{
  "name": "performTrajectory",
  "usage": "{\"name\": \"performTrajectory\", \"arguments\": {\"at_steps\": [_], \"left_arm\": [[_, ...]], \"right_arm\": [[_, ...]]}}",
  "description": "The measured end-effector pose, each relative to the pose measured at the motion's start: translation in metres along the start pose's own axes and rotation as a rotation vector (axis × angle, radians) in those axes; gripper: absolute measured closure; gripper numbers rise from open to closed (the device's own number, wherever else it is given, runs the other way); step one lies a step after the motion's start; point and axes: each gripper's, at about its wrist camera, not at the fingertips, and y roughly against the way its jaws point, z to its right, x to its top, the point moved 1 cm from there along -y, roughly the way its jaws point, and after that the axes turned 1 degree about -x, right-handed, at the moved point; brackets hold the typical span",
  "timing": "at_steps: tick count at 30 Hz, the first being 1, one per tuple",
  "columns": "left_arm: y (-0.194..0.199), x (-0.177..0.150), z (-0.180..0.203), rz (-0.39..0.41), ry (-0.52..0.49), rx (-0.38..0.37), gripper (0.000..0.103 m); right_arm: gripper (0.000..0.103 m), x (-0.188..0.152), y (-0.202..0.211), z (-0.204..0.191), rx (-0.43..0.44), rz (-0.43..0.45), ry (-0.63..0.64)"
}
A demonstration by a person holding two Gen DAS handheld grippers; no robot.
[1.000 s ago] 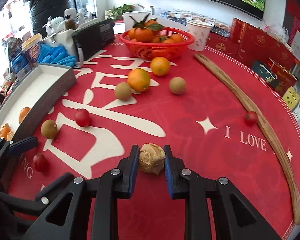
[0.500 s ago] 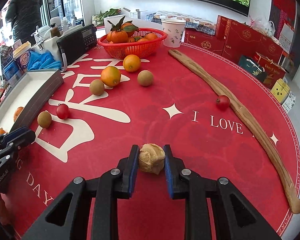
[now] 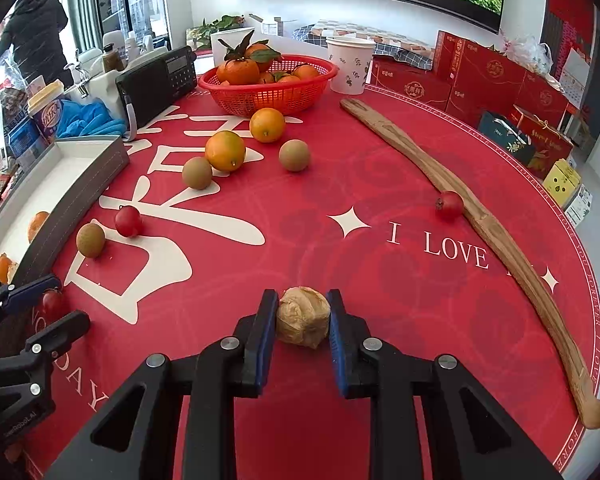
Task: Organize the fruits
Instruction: 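Carry both fruits over the white tray and open both tools to drop them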
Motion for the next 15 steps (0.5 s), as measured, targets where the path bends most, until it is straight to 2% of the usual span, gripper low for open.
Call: {"name": "performTrajectory", "arguments": {"at_steps": [3,6,15], "left_arm": [[0.001,0.000,0.001,0.001,0.022,0.010,0.080],[0.002,0.006,-0.008,0.012,0.086,0.000,0.080],[0.028,0.026,-0.039,0.171,0.186,0.053,0.080]], "right_arm": [[0.078,-0.001,0.001,0.001,0.012,0.000,-0.008],[0.078,-0.001,0.002,0.007,0.072,-0.003,-0.052],[0.078,0.001,0.006,0.010,0.138,0.023,-0.097]]}}
